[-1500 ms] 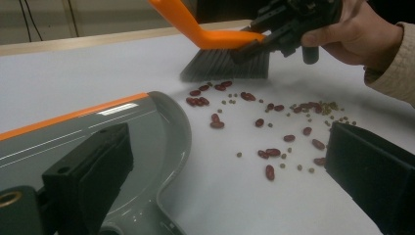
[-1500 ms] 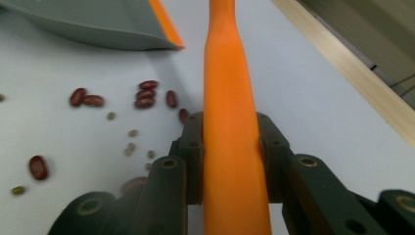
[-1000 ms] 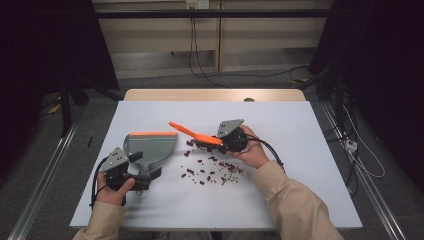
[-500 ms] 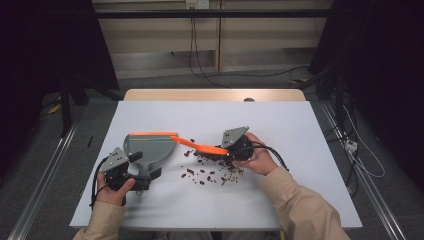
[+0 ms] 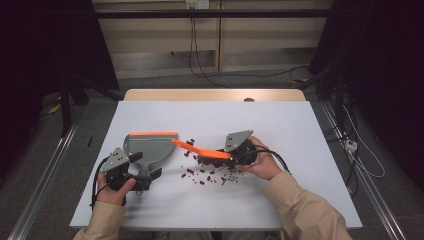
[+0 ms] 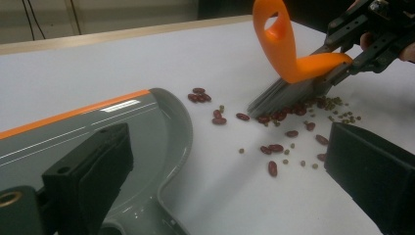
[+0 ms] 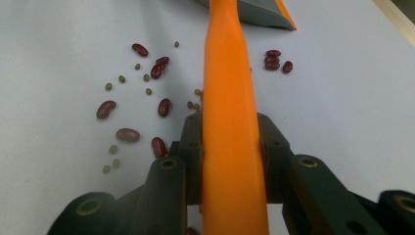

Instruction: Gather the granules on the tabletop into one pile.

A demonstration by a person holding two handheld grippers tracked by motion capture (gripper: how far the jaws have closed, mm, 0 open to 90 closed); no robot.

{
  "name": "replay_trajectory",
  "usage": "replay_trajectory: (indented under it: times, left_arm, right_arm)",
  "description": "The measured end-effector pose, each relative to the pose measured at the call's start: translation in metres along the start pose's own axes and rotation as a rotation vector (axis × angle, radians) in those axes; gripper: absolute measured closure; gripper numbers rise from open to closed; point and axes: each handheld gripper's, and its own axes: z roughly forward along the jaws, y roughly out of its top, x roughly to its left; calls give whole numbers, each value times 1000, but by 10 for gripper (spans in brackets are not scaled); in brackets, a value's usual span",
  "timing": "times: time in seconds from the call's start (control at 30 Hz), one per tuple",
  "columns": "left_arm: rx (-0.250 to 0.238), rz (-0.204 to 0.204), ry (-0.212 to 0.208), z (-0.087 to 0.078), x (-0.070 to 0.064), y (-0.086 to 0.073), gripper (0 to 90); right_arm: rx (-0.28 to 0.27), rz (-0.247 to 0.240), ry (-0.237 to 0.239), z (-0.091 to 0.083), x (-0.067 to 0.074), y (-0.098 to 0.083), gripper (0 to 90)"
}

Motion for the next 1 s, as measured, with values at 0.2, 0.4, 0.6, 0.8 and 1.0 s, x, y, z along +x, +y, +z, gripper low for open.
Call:
replay_trajectory:
  times: [0.2, 0.4, 0.6, 0.8, 1.0]
  left_arm:
    - [2, -2, 4, 0, 0, 0, 40]
    - [2, -1, 2, 1, 0, 1, 40]
    - [-2, -6, -2, 1, 1, 1, 40]
    - [-4, -20, -1, 1, 3, -1, 40]
    - [-4, -23, 1, 0, 4, -1, 40]
  right_arm:
    - [-55, 45, -36, -5, -11, 2, 711]
    - [-127, 127, -102, -1, -35, 9, 711]
    - [-125, 164, -165, 20, -55, 22, 712]
    - [-105, 150, -175, 47, -64, 33, 712]
    - [-69, 88, -168, 66, -64, 39, 712]
